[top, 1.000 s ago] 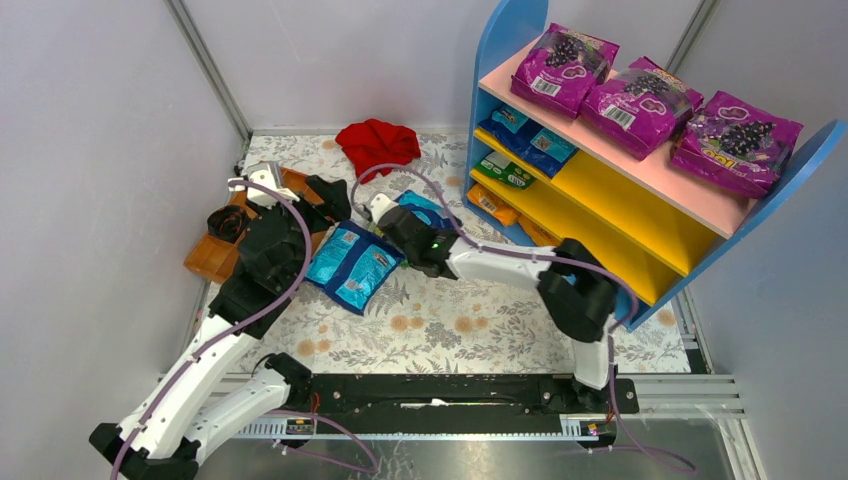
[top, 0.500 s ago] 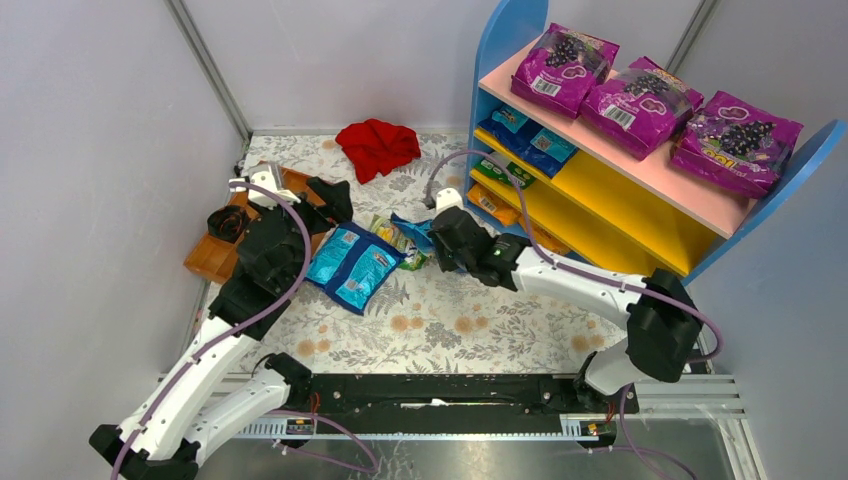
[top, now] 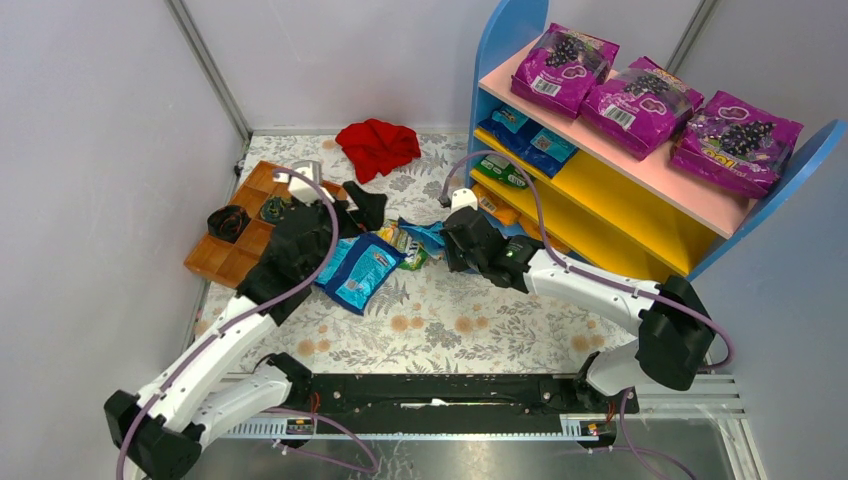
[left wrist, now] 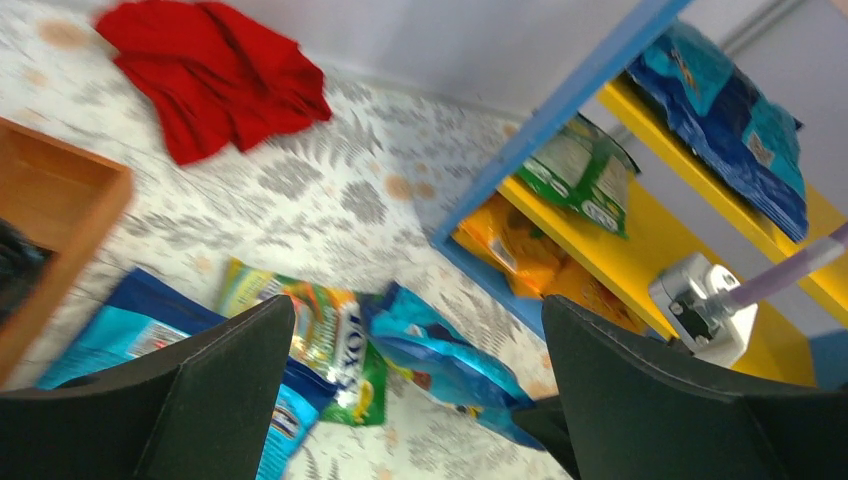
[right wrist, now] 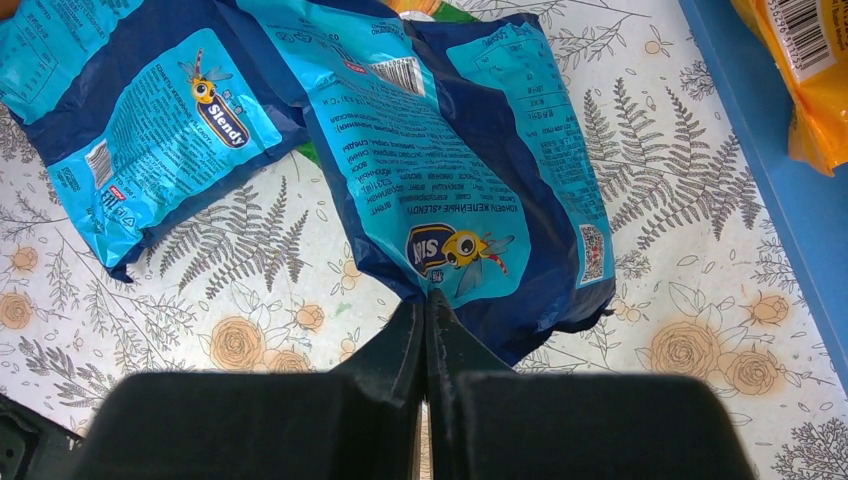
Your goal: Place and organize the candy bags onto the shelf
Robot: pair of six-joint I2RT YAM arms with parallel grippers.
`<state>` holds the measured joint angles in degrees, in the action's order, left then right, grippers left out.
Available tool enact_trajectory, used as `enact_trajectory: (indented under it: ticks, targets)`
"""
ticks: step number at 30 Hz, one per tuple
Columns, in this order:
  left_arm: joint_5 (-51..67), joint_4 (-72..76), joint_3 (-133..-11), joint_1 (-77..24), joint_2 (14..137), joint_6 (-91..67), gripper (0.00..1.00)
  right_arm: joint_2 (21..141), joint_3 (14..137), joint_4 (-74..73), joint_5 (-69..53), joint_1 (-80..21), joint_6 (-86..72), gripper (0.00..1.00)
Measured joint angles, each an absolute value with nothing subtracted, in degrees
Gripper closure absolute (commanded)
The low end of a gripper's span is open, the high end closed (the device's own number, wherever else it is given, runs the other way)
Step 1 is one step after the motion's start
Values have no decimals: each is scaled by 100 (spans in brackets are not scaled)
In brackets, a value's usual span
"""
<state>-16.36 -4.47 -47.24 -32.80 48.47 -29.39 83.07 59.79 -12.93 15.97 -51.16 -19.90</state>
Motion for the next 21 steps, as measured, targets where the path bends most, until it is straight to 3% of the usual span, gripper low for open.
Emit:
enact_trajectory:
  ticks: [8, 14, 21]
  targets:
    - [-222, -460, -4582, -3323, 6027, -4364, 1, 8307, 5959, -1247, 1535, -5113, -1879, 100]
    - [1114, -266, -4558, -3105, 7446, -5273, 14, 8307, 5828, -1057, 1286, -5109, -1767, 100]
    - [1970, 154, -4480, -3059, 8232, -6388, 16, 8309, 5787, -952, 1096, -5098, -1708, 100]
